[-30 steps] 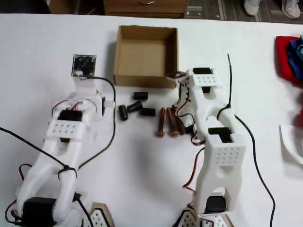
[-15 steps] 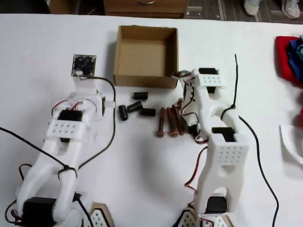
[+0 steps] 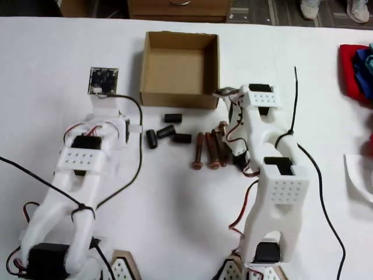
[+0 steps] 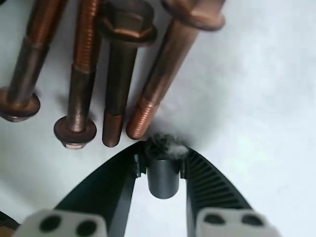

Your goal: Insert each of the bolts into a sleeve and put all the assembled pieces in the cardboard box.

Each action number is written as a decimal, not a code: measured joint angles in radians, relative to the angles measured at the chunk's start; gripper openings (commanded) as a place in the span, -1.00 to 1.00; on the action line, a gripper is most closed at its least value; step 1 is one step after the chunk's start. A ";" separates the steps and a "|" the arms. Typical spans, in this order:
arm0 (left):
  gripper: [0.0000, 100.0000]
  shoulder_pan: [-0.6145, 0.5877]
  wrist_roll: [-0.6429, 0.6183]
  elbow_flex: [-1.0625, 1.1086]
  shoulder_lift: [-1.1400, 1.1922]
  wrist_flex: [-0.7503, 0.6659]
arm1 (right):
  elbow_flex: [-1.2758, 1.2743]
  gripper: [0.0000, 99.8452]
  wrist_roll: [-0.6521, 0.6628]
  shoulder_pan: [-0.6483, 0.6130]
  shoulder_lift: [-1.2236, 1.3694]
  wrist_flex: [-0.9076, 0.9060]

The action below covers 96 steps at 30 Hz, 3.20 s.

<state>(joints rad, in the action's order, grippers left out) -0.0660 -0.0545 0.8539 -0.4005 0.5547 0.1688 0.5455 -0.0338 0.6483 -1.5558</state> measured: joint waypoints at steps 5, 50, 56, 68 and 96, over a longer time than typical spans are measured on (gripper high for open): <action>-0.94 0.000 0.000 0.000 0.000 0.000 | 0.000 -0.76 0.002 0.009 -0.008 0.000; -0.94 0.209 -0.002 -0.643 0.152 0.611 | -1.221 -0.96 -0.420 -0.152 -1.496 0.701; -0.94 0.356 -0.002 -0.862 0.160 0.756 | -1.272 -0.96 -0.483 -0.236 -1.686 0.721; -0.95 0.493 0.000 -0.873 0.173 0.690 | -1.599 -0.96 -0.493 -0.239 -2.039 1.005; -0.95 0.614 -0.287 -0.873 0.176 0.422 | -1.850 -0.96 -0.496 -0.242 -2.421 1.146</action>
<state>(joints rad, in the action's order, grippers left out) 0.5478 -0.3414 -0.0192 -0.2240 0.9766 -1.6817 0.0499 -0.2762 -1.7729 -0.4097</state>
